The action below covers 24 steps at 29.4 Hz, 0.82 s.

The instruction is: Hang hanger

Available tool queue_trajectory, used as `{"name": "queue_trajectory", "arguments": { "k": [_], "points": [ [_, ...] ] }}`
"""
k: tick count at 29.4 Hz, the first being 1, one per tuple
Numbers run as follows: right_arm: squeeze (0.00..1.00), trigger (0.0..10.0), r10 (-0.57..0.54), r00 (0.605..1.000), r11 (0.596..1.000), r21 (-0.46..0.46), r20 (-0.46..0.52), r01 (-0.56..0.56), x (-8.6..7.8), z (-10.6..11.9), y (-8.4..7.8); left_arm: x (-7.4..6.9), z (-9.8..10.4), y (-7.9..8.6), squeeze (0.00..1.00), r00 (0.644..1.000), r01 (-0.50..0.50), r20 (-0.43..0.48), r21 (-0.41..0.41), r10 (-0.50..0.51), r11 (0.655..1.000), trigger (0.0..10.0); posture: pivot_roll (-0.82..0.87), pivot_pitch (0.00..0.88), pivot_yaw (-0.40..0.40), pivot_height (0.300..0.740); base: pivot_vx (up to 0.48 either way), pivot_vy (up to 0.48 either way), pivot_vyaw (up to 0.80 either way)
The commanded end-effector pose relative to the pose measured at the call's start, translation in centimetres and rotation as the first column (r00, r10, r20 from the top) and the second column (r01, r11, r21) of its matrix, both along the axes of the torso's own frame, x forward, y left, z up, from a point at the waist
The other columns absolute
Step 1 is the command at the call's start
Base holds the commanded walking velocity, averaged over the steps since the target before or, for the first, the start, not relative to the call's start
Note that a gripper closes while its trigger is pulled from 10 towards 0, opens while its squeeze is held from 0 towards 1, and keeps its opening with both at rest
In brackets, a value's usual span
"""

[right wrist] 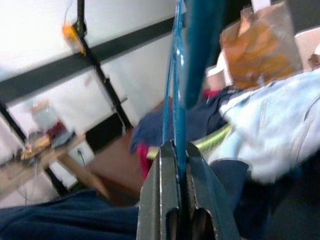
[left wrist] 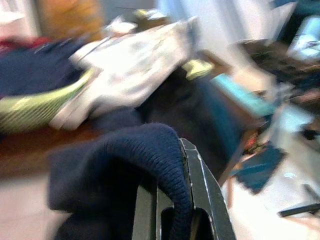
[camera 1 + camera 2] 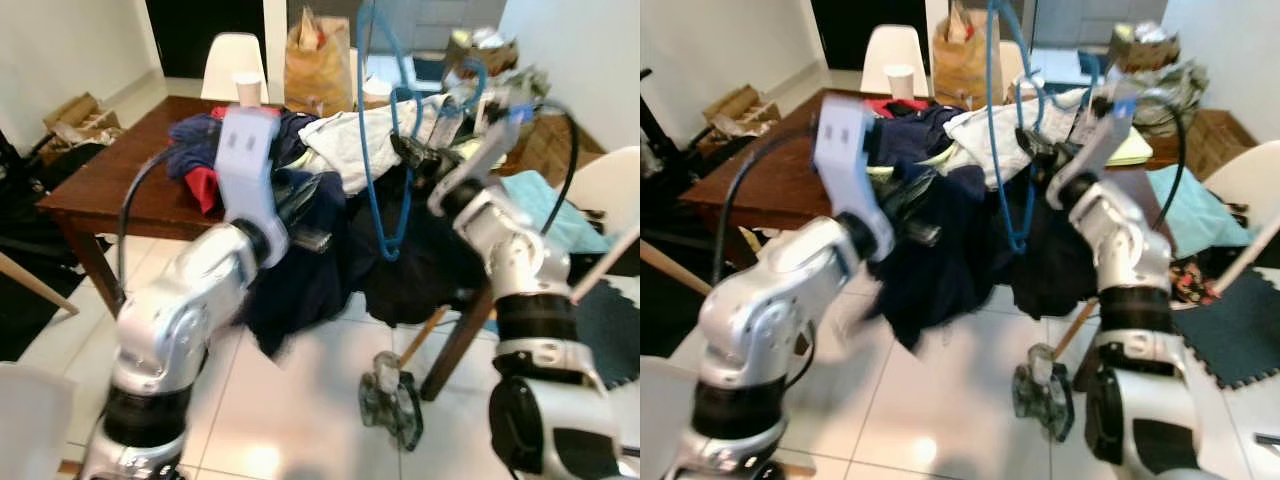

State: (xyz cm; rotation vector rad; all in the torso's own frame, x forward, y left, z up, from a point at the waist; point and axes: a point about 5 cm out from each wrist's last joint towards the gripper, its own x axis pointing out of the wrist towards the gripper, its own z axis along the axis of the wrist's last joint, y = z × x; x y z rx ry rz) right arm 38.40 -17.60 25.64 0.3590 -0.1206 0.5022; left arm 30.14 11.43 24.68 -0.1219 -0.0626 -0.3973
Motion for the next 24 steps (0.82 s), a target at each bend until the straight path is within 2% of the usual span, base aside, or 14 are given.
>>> {"name": "queue_trajectory", "arguments": {
  "k": [1,3,4,6,7,9,12,13,14,16,19,20,22,24],
  "points": [
    [0.00,10.0,-0.124,0.989,0.989,-0.089,-0.078,0.117,-0.1,-2.8,-2.9,0.2,-3.0,3.0,0.00,0.990,-0.125,-0.059,0.051,0.128,0.991,10.0,-0.01,0.000,-0.012,0.740,-0.480,0.000,0.00],
    [0.00,10.0,-0.124,0.989,0.989,-0.089,-0.078,0.117,-0.1,-2.8,-2.9,0.2,-3.0,3.0,0.00,0.990,-0.125,-0.059,0.051,0.128,0.991,10.0,-0.01,0.000,-0.012,0.740,-0.480,0.000,0.00],
    [0.00,10.0,-0.191,0.973,0.974,-0.146,-0.127,0.172,-0.4,-4.6,-4.4,-0.1,-5.6,4.5,0.00,0.975,-0.176,-0.119,0.102,0.187,0.979,10.0,-0.02,0.000,-0.013,0.740,-0.476,0.000,0.00],
    [0.00,10.0,-0.191,0.973,0.974,-0.146,-0.127,0.172,-0.4,-4.6,-4.4,-0.1,-5.6,4.5,0.00,0.975,-0.176,-0.119,0.102,0.187,0.979,10.0,-0.02,0.000,-0.013,0.740,-0.476,0.000,0.00],
    [0.00,10.0,-0.257,0.947,0.952,-0.217,-0.193,0.214,-0.9,-7.1,-5.9,-0.6,-8.8,6.1,0.00,0.948,-0.223,-0.196,0.155,0.252,0.962,10.0,-0.02,0.000,-0.014,0.740,-0.480,0.000,0.00],
    [0.00,10.0,-0.257,0.947,0.952,-0.217,-0.193,0.214,-0.9,-7.1,-5.9,-0.6,-8.8,6.1,0.00,0.948,-0.223,-0.196,0.155,0.252,0.962,10.0,-0.02,0.000,-0.014,0.740,-0.480,0.000,0.00],
    [0.00,10.0,-0.423,0.802,0.860,-0.465,-0.422,0.209,-5.1,-16.9,-8.9,-3.5,-18.1,9.1,0.00,0.816,-0.329,-0.400,0.272,0.418,0.904,10.0,-0.04,0.000,-0.021,0.740,-0.137,0.000,0.00],
    [0.00,10.0,-0.423,0.802,0.860,-0.465,-0.422,0.209,-5.1,-16.9,-8.9,-3.5,-18.1,9.1,0.00,0.816,-0.329,-0.400,0.272,0.418,0.904,10.0,-0.04,0.000,-0.021,0.740,0.000,0.000,0.00],
    [0.00,10.0,-0.451,0.761,0.832,-0.527,-0.466,0.171,-6.7,-19.4,-9.2,-4.5,-20.0,9.6,0.00,0.773,-0.355,-0.442,0.294,0.456,0.887,10.0,-0.04,0.000,-0.028,0.740,0.000,0.000,0.00],
    [0.00,10.0,-0.465,0.739,0.817,-0.559,-0.487,0.145,-7.7,-20.7,-9.4,-5.2,-21.0,9.9,0.00,0.748,-0.370,-0.463,0.306,0.476,0.877,10.0,-0.04,0.000,-0.028,0.740,0.000,0.000,0.00],
    [0.00,10.0,-0.435,0.702,0.847,-0.521,-0.563,0.107,-10.3,-23.4,-9.1,-7.3,-23.4,10.5,0.00,0.684,-0.382,-0.525,0.334,0.506,0.862,10.0,-0.03,0.000,-0.036,0.740,0.000,0.000,0.00],
    [0.00,10.0,-0.435,0.702,0.847,-0.521,-0.563,0.107,-10.3,-23.4,-9.1,-7.3,-23.4,10.5,0.00,0.684,-0.382,-0.525,0.334,0.506,0.862,10.0,-0.03,0.000,-0.036,0.740,0.000,0.000,0.00],
    [0.00,10.0,-0.385,0.650,0.884,-0.465,-0.656,0.054,-13.4,-26.3,-8.4,-10.1,-26.0,10.5,0.00,0.594,-0.370,-0.623,0.350,0.509,0.861,10.0,-0.03,0.000,-0.036,0.740,0.000,0.000,0.00],
    [0.00,10.0,-0.360,0.630,0.901,-0.431,-0.688,0.043,-14.3,-27.1,-8.1,-10.9,-26.7,10.4,0.00,0.571,-0.365,-0.649,0.348,0.503,0.864,10.0,-0.03,0.000,-0.036,0.740,0.000,0.000,0.00]
  ]
}}
